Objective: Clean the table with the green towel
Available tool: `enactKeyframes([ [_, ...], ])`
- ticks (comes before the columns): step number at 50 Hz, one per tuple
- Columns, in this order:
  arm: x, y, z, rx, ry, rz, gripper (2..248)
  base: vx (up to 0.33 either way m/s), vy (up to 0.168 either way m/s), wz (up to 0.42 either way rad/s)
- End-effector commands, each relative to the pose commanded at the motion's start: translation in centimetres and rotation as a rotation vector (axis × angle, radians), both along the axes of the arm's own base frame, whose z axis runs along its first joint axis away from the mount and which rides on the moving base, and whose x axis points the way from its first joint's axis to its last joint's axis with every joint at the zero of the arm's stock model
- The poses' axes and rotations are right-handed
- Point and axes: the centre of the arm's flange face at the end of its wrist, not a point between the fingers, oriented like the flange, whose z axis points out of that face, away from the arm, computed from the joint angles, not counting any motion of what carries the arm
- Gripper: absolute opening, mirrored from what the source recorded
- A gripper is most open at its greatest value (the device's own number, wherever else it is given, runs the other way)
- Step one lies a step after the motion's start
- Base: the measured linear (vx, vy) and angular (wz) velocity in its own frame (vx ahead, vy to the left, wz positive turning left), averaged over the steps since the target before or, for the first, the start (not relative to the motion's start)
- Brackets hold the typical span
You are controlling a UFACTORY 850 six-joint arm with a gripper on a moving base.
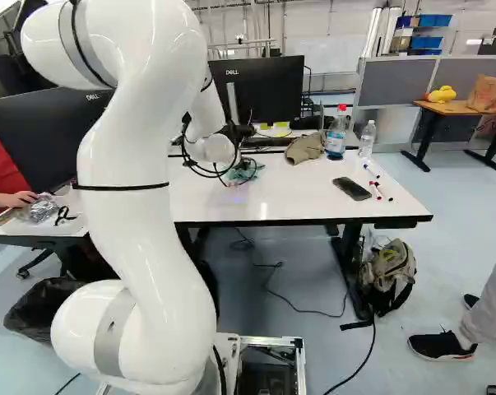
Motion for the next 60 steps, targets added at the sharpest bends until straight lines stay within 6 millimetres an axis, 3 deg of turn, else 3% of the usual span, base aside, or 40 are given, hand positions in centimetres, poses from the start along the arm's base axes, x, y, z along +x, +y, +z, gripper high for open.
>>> enactKeyframes([
  [13,-2.3,1.0,0.2,0.000,0.014,0.017,37,0.000,0.000,0.000],
  [28,-4.9,0.5,0.4,0.001,0.029,0.008,37,0.000,0.000,0.000],
  [60,-2.4,-4.5,0.2,0.001,0.013,-0.081,37,0.000,0.002,0.007],
])
